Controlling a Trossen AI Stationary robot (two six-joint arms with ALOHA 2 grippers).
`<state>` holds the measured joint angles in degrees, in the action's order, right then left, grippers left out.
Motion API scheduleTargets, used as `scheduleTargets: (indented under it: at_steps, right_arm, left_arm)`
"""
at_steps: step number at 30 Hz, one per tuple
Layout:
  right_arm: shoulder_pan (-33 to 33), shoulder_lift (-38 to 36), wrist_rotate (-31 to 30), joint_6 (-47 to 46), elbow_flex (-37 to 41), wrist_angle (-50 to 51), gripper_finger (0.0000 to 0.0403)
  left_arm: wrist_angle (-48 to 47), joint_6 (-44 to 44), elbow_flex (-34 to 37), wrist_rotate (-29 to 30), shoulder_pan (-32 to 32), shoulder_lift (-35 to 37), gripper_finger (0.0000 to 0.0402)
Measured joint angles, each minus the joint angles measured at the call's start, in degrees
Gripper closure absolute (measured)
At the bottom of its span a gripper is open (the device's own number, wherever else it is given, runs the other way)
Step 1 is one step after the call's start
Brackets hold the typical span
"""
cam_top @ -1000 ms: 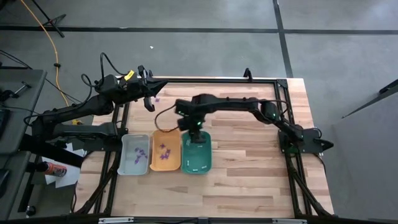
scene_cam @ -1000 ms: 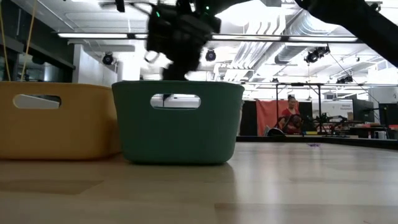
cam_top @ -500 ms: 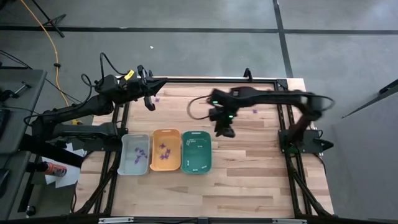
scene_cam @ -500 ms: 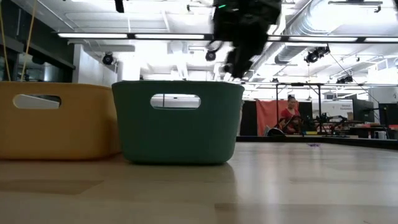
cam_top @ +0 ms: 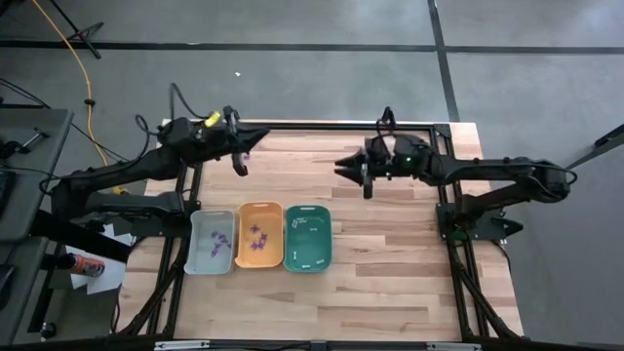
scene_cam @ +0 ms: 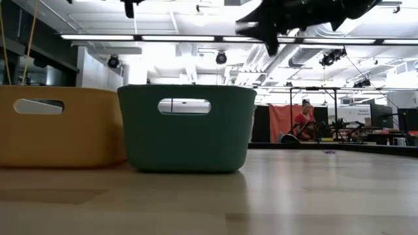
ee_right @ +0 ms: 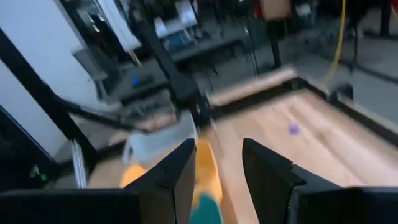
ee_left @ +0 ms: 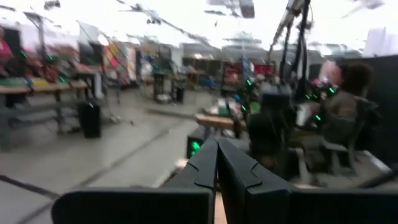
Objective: Sort Halloween decoration
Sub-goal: Put the purple spider toy into the yellow bin
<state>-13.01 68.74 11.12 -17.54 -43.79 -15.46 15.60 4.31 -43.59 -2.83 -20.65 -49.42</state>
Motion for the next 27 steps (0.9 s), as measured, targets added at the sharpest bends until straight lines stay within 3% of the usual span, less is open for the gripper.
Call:
scheduleTargets:
  at_steps: [8,17,27]
  right_arm:
    - [-0.6,0.6,1.0,7.5,-6.9,-1.2,0.0298]
    - [-0.9,0.7,1.4,9.0,-7.9,1.8,0.0396]
    - [-0.9,0.7,1.4,9.0,-7.8,1.9,0.0400]
  left_arm:
    - [-4.0,4.5,0.0,-4.5,3.3,-6.5,0.0401]
    - [-2.2,6.1,0.0,-4.6,6.7,-11.5,0.0401]
    - [1.0,6.1,0.0,-4.6,7.0,-11.7,0.0402]
